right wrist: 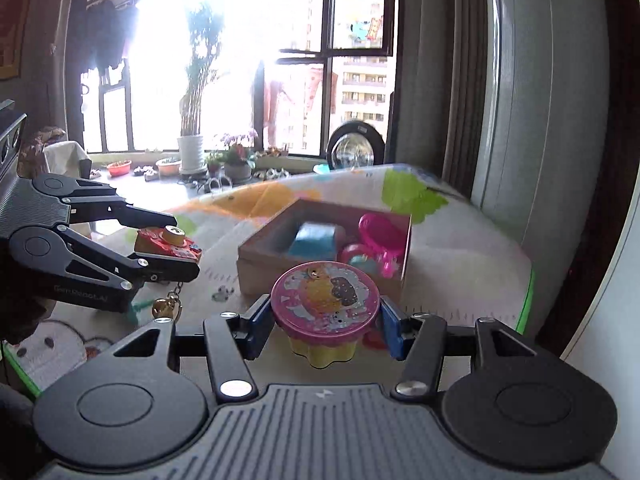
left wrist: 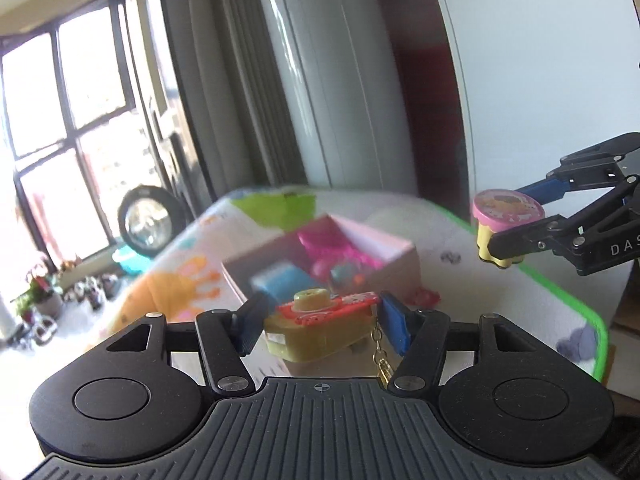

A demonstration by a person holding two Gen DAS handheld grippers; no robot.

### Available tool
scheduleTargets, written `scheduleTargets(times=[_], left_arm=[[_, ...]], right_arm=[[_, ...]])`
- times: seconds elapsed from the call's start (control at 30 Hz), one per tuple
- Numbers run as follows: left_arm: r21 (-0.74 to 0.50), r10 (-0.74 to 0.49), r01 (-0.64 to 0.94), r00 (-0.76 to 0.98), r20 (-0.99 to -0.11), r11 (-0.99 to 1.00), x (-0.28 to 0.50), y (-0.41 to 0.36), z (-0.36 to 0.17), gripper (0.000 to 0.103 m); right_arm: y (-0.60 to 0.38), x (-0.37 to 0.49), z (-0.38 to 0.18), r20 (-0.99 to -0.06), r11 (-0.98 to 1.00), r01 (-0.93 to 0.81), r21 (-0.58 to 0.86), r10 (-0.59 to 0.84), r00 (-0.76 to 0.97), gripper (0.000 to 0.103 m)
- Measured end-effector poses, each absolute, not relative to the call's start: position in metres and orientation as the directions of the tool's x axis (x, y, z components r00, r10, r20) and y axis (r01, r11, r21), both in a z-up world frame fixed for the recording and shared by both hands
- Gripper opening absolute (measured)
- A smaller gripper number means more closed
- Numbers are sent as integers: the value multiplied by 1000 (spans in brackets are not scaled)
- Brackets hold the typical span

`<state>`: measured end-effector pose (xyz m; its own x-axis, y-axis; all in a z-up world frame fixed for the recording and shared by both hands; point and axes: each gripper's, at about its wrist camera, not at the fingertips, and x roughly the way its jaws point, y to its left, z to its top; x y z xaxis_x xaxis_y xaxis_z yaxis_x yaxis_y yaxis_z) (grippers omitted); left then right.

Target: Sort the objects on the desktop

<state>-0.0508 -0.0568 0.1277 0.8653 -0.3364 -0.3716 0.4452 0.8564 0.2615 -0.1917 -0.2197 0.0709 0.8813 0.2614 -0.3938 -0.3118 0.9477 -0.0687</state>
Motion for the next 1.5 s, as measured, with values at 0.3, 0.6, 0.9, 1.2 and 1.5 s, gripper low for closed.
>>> scheduleTargets(times=[0.3, 0.6, 0.9, 1.2, 1.5], left_arm=[[167, -339, 418, 870, -359, 893, 65, -81, 136, 67], [110, -262, 356, 833, -487, 928, 46, -20, 87, 96], [170, 11, 110, 811, -585, 979, -11, 70, 53, 99], [85, 127, -95, 812, -570, 992, -30, 144, 59, 99], [47, 46, -22, 799, -600, 999, -21, 135, 47, 100]], right_arm=[[-218, -80, 96, -390, 963, -267, -30, 234, 890, 55], [-221, -38, 53, -480, 969, -240, 52, 235, 845, 59], [-130, -100, 32, -536, 839, -530, -123, 393, 747, 73], [3, -123, 3, -639, 578, -803, -144, 565, 522, 68], [-11, -111, -22, -728, 613, -788, -59, 513, 455, 19]])
